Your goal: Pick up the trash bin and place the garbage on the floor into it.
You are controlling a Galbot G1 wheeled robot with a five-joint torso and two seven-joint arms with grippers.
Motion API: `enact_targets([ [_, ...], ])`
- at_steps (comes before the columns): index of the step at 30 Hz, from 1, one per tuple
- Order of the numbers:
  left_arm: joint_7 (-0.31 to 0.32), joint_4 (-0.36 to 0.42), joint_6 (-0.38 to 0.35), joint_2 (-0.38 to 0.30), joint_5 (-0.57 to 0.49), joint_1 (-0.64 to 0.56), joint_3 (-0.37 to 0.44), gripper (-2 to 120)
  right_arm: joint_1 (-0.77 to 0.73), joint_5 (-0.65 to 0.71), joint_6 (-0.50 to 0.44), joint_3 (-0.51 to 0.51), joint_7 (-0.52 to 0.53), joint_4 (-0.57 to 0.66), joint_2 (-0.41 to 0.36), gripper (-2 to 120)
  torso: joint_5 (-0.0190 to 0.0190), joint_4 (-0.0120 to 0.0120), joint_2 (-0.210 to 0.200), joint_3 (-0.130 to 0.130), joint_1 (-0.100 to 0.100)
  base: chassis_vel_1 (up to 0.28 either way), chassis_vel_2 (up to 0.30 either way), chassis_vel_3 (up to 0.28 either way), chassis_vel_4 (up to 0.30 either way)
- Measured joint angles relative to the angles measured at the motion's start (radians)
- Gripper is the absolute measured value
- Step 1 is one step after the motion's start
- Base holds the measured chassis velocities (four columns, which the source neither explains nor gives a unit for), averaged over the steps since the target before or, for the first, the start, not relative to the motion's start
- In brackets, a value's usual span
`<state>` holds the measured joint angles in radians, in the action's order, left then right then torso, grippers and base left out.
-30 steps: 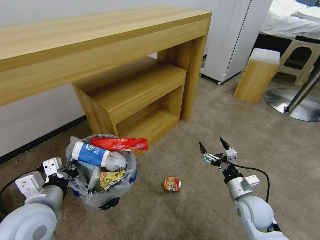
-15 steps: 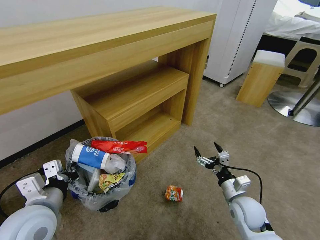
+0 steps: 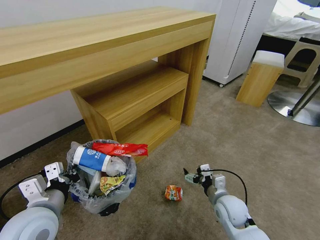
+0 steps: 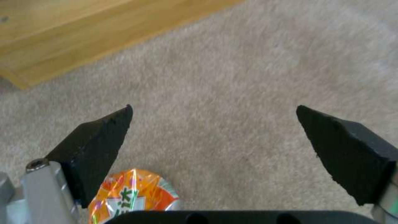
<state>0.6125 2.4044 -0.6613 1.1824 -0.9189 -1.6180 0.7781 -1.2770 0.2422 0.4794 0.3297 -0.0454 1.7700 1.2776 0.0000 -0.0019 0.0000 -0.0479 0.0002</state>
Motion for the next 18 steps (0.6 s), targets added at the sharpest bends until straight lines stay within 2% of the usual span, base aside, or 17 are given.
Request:
enact_targets([
  [10,0.001,0.01,-0.002,0.006,0.02,-0.005,-0.014,1,0.071,0.016,0.032,-0.011,-0.075,-0.143,0.018,100,0.0002,0.0,0.0,0.0,0.0,0.0,0.0,0.0,0.0],
  [18,0.004,0.015,-0.002,0.015,0.024,-0.007,-0.02,1,0.038,0.132,0.091,-0.058,0.039,-0.13,0.034,100,0.0,-0.0001,0.0,0.0,0.0,0.0,0.0,0.0,0.0],
])
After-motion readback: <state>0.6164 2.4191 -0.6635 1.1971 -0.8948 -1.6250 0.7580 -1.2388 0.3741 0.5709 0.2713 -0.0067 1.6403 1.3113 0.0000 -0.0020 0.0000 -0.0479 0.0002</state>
